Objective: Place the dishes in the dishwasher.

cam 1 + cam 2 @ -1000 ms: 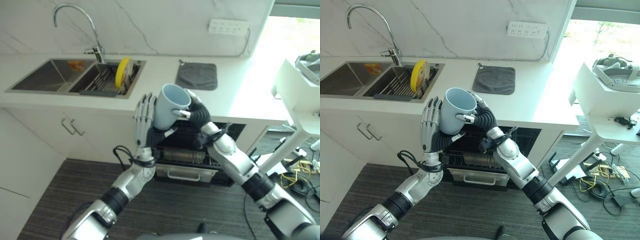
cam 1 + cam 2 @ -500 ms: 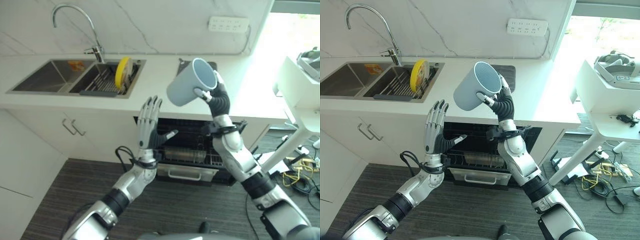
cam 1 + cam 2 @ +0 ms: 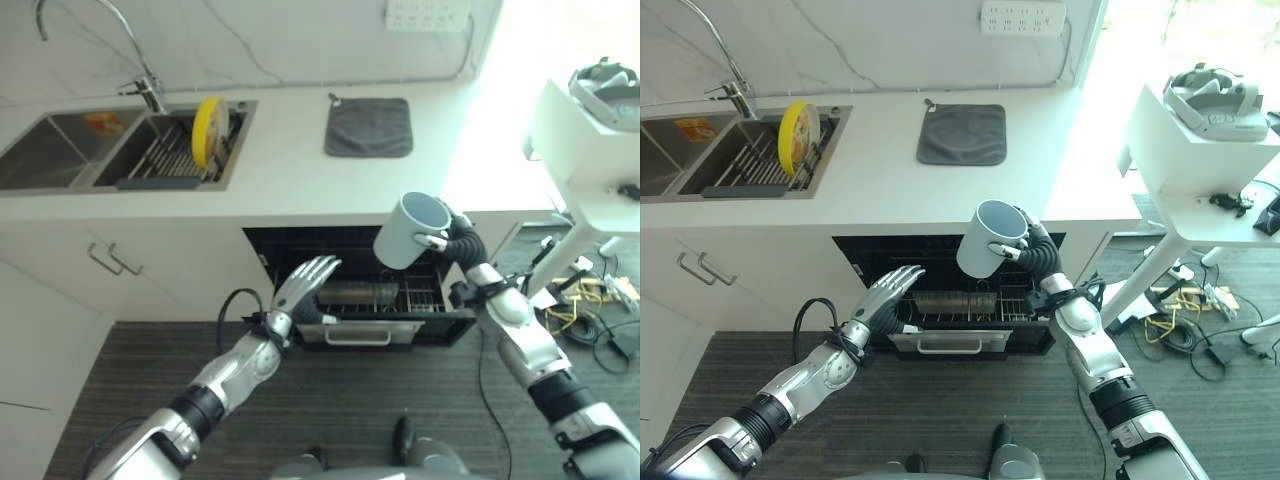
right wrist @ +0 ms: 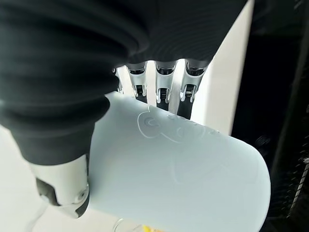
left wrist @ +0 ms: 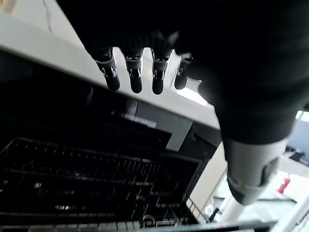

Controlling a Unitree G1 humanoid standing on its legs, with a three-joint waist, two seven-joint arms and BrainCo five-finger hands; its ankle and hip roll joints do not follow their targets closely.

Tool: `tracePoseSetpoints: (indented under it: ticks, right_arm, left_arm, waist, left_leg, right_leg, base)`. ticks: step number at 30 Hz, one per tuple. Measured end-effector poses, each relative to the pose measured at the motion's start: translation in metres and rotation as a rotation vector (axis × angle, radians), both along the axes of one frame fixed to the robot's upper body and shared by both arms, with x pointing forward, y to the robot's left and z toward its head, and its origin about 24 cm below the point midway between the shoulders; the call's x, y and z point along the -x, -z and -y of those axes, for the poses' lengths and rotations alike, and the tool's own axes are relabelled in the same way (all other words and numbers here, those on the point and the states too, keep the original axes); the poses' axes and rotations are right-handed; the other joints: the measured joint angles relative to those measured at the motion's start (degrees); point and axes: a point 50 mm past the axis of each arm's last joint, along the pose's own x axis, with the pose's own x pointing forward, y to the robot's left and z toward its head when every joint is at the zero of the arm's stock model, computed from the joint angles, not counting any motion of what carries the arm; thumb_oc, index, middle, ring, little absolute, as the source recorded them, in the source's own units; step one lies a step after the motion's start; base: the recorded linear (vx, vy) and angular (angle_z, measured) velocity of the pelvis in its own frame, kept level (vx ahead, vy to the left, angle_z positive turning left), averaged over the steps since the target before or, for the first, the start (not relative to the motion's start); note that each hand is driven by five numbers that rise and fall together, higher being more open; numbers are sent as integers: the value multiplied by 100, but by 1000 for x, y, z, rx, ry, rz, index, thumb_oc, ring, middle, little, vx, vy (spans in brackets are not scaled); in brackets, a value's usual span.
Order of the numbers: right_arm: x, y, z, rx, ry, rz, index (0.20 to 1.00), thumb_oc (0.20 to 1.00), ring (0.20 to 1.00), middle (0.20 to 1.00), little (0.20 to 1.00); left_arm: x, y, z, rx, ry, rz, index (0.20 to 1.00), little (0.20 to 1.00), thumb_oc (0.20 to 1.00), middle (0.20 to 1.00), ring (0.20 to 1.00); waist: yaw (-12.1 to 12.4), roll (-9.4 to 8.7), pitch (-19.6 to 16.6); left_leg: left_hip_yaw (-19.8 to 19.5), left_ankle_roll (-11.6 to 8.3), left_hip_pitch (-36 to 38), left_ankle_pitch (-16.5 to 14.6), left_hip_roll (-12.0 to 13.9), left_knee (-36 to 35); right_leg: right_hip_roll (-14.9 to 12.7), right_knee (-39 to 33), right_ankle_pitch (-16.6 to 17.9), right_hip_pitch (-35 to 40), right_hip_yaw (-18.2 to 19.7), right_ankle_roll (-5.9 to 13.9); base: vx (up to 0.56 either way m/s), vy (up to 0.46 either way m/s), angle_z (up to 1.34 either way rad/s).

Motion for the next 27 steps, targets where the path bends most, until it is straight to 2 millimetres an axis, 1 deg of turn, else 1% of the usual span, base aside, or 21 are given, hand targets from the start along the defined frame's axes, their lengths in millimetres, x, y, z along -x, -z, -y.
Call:
tracePoseSetpoints:
  ticks: [2,4,7,9,11,12,13,18,20,22,24,27]
  right_arm:
    - [-7,-12,2,30,-18,29,200,200,200,200,200]
    - [-14,-25,5,54,-22,61,200,200,200,200,200]
    - [-21,-29,11,85,-18,52,200,200,200,200,200]
    - [-28,-33,17,101,-1,48,200,200,200,200,200]
    - [-30,-35,20,112,2,49,200,200,200,200,200]
    - [-36,-41,25,126,17,51,200,200,200,200,200]
    - [-38,-40,30,140,24,37,200,200,200,200,200]
    - [-39,-42,30,141,20,38,200,200,200,200,200]
    - [-43,-44,33,143,33,38,200,200,200,200,200]
    - [-45,-51,32,142,35,58,200,200,200,200,200]
    - [-45,-53,33,154,41,67,200,200,200,200,200]
    - [-47,-53,37,155,57,62,200,200,200,200,200]
  left_arm:
    - [0,0,-3,-40,18,-14,1000,1000,1000,1000,1000]
    - [-1,2,-3,-93,59,-33,1000,1000,1000,1000,1000]
    - [2,5,-1,-129,99,-48,1000,1000,1000,1000,1000]
    - [0,4,-1,-143,113,-48,1000,1000,1000,1000,1000]
    - [-1,2,-2,-157,128,-41,1000,1000,1000,1000,1000]
    - [-4,-2,-4,-198,152,-28,1000,1000,1000,1000,1000]
    - [-5,-3,-3,-221,169,-18,1000,1000,1000,1000,1000]
    - [-7,-7,-3,-218,184,-2,1000,1000,1000,1000,1000]
    - [-7,-9,-4,-208,178,24,1000,1000,1000,1000,1000]
    - [-7,-10,-7,-224,180,39,1000,1000,1000,1000,1000]
    - [-7,-10,-8,-244,190,52,1000,1000,1000,1000,1000]
    - [-10,-15,-8,-240,187,88,1000,1000,1000,1000,1000]
  waist:
    - [1,82,127]
    - [-27,144,337]
    - [-22,216,473]
    - [-18,285,623]
    - [13,335,706]
    - [15,369,849]
    - [17,410,942]
    - [33,527,1159]
    - [132,604,1273]
    - [135,620,1368]
    - [144,623,1374]
    - [160,604,1388]
  left_leg:
    - [76,3,-123,-2,-10,47]
    - [77,3,-213,-1,-21,106]
    - [75,3,-265,-1,-33,125]
    - [70,4,-328,1,-50,135]
    - [68,5,-421,1,-58,154]
    - [57,6,-524,4,-70,206]
    - [53,7,-532,3,-80,215]
    - [39,9,-549,3,-119,214]
    - [31,12,-591,5,-126,222]
    - [8,13,-600,6,-133,239]
    - [-29,15,-624,7,-143,253]
    - [-93,44,-747,4,-199,346]
  right_leg:
    - [5,-29,87,-137,98,-29]
    - [-2,-90,160,-177,115,-38]
    - [-8,-130,188,-192,111,-39]
    - [-28,-123,213,-255,119,-31]
    - [-41,-101,214,-352,119,-30]
    - [-69,-27,217,-464,115,-34]
    - [-84,-11,220,-465,102,-36]
    - [-125,-10,232,-472,95,-17]
    - [-141,72,219,-554,106,-16]
    - [-149,84,218,-554,101,-16]
    - [-163,96,213,-560,77,-13]
    - [-274,392,96,-743,67,11]
  base:
    - [-77,40,-20]
    - [-27,56,-7]
    - [-47,52,1]
    - [-81,26,-1]
    - [-78,22,1]
    - [-55,30,6]
    - [-58,44,5]
    - [-44,38,3]
    - [-65,17,-1]
    - [-46,1,2]
    - [-41,-12,10]
    - [-28,-17,11]
